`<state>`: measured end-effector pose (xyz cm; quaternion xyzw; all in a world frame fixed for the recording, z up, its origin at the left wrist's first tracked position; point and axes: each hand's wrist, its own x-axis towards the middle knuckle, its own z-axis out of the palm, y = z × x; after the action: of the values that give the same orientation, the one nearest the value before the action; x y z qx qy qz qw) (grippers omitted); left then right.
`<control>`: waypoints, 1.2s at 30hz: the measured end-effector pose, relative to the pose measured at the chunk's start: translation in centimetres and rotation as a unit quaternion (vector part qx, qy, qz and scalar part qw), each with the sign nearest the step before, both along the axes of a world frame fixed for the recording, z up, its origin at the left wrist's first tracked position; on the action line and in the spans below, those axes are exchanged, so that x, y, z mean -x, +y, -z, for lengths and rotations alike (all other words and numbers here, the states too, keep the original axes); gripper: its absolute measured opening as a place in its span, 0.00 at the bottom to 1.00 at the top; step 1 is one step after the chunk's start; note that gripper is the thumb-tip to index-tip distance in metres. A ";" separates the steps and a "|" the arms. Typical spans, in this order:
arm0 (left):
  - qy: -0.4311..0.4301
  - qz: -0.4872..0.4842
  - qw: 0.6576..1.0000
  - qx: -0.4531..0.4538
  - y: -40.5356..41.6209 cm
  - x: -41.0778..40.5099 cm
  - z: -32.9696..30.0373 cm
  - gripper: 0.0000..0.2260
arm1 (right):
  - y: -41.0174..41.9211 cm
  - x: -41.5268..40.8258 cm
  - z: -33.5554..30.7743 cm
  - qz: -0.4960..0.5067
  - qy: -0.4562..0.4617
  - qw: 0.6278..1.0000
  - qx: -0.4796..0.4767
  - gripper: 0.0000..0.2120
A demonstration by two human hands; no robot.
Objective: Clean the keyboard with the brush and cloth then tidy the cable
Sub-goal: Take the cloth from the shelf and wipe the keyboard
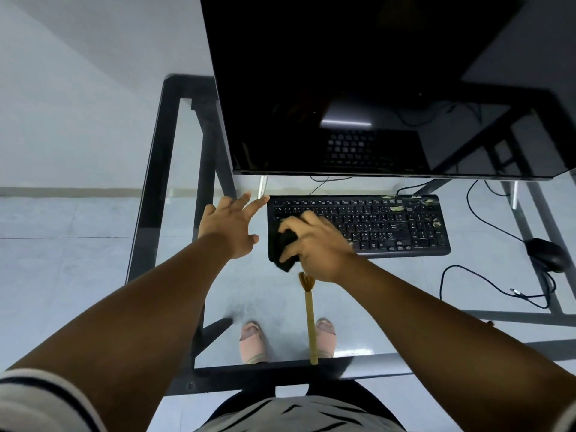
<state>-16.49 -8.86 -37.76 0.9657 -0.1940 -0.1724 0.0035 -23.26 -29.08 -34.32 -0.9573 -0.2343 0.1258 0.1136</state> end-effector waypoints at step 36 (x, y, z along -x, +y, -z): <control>0.009 -0.041 0.991 0.127 -2.2 6.5 1.9 0.28 | -3.4 7.2 4.6 0.305 -0.092 0.938 -0.139 0.21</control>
<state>-23.03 -11.05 -39.67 0.9631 -0.1749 -0.1544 0.1344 -30.50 -32.48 -38.90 -0.9647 0.0444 -0.0370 0.2569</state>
